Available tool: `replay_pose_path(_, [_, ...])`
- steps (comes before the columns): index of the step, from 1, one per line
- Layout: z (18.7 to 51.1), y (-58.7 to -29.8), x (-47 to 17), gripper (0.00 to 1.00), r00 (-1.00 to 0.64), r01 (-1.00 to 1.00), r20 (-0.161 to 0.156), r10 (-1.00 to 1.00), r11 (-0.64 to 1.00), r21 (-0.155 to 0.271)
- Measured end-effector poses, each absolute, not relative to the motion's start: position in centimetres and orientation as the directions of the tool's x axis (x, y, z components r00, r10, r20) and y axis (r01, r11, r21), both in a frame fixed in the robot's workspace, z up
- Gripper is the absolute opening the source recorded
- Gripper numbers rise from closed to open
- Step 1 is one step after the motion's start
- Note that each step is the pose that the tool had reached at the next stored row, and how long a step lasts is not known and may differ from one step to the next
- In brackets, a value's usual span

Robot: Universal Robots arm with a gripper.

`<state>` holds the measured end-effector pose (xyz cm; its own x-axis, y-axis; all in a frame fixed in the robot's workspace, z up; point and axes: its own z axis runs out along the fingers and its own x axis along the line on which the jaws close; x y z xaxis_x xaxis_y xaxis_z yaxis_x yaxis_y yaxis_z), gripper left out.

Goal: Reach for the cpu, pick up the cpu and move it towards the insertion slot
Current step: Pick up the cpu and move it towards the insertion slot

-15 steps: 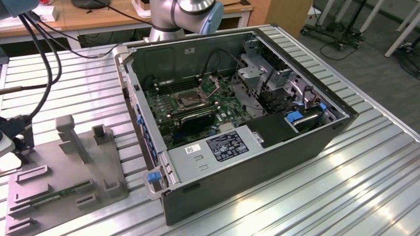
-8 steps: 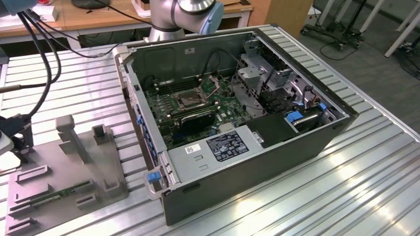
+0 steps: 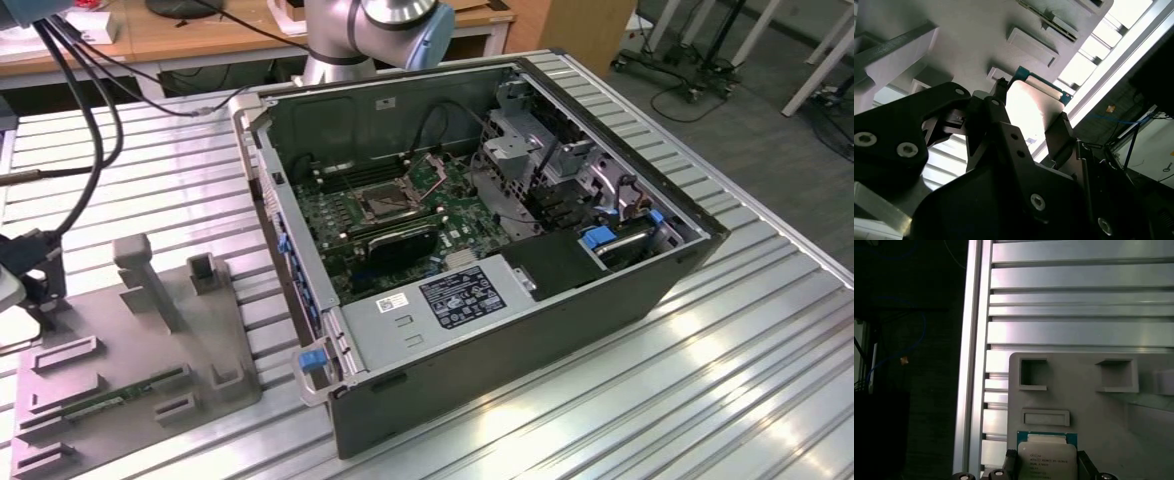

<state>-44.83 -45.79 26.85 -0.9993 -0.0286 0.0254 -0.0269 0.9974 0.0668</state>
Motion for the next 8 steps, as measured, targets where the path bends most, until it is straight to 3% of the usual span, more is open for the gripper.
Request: replay_pose_path(8, [27.44,-45.79,-44.82,0.55,-0.999,-0.027,0.026,-0.029,0.997,0.067])
